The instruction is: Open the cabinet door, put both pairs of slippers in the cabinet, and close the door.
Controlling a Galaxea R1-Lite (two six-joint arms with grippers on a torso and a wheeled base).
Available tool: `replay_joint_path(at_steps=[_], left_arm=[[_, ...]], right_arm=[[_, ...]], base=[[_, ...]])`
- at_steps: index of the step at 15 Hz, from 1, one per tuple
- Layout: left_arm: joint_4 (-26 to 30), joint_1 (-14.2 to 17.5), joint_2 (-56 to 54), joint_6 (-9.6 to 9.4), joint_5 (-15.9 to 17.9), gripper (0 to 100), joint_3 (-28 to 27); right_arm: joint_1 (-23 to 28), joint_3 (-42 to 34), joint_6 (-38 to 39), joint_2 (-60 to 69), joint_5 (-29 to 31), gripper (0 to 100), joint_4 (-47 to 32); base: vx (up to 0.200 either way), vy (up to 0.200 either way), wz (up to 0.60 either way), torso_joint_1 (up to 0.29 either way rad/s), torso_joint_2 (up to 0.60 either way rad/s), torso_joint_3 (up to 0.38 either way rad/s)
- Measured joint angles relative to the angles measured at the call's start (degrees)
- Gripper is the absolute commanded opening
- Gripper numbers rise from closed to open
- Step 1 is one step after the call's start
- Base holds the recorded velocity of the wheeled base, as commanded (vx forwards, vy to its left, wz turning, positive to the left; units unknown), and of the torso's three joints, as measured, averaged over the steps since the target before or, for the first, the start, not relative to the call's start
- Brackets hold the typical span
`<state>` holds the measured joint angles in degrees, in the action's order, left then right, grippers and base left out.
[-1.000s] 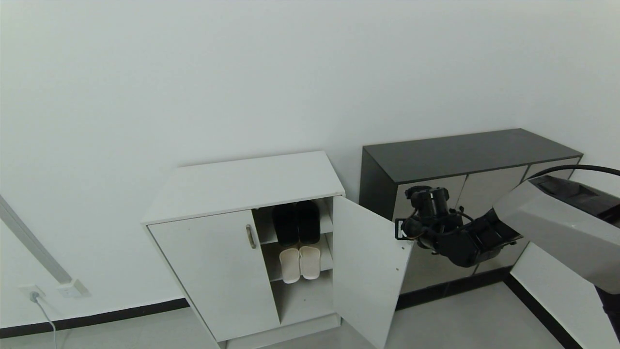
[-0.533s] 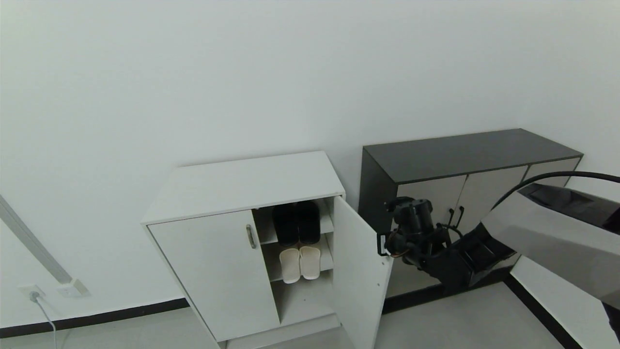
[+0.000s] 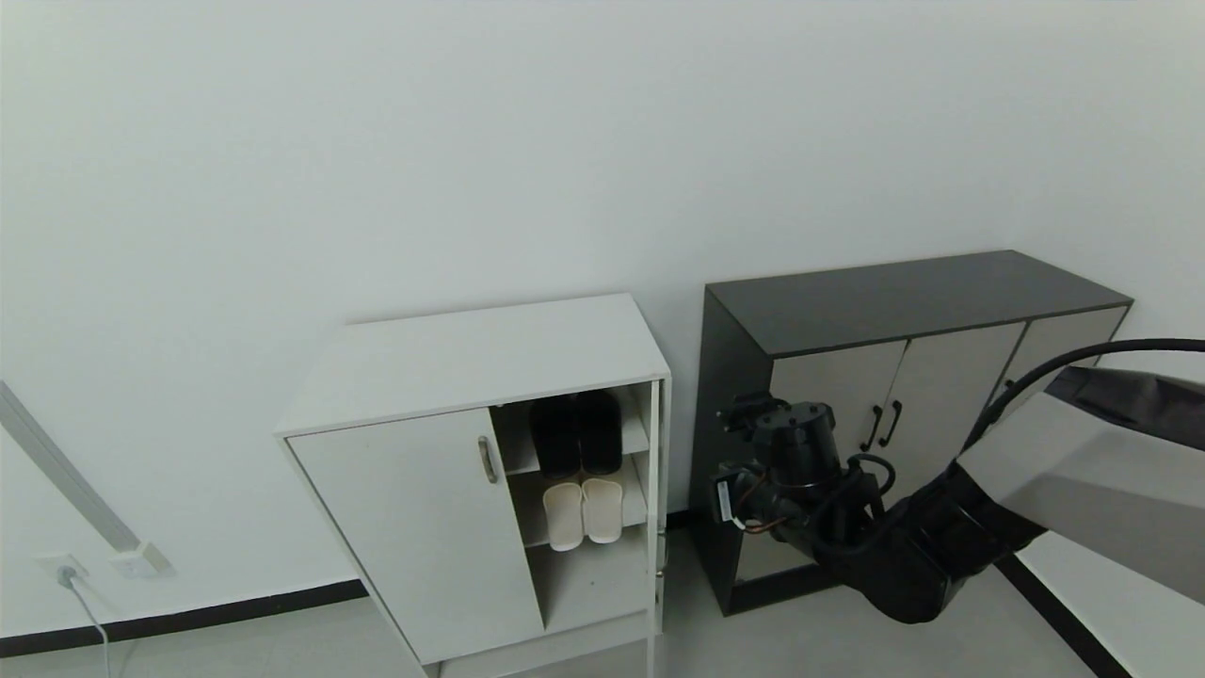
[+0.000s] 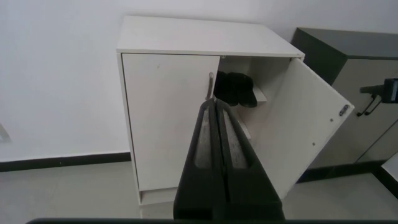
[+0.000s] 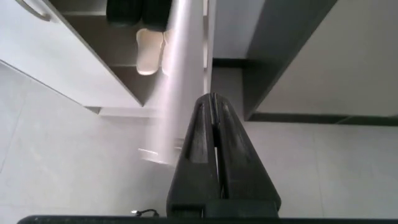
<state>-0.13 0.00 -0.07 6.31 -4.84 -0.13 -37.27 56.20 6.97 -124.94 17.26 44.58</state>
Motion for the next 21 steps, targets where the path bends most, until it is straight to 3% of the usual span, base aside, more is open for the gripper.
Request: replay_joint_path(at_steps=[4,12,21], left_arm=[[0.02,0.0,0.0,0.0,0.02,0,0.0],[0.0,0.0,0.0,0.0,0.0,0,-0.02],[0.02,0.0,0.0,0.0,0.05,0,-0.02]], right_arm=[[0.0,-0.63,-0.17,0.74,-0.02,0,0.88],[-0.22,-0.66,0.06,0.66,-1.15,0,1.21],[1.57,-4.88,-1.69,2.45,-1.43,0,8.0]], base=[[0.0,0.0,0.0,0.0,0.0,0.0],[0.0,0.0,0.6,0.001,0.0,0.001],[0.0,0.0,0.0,0.0,0.0,0.0]])
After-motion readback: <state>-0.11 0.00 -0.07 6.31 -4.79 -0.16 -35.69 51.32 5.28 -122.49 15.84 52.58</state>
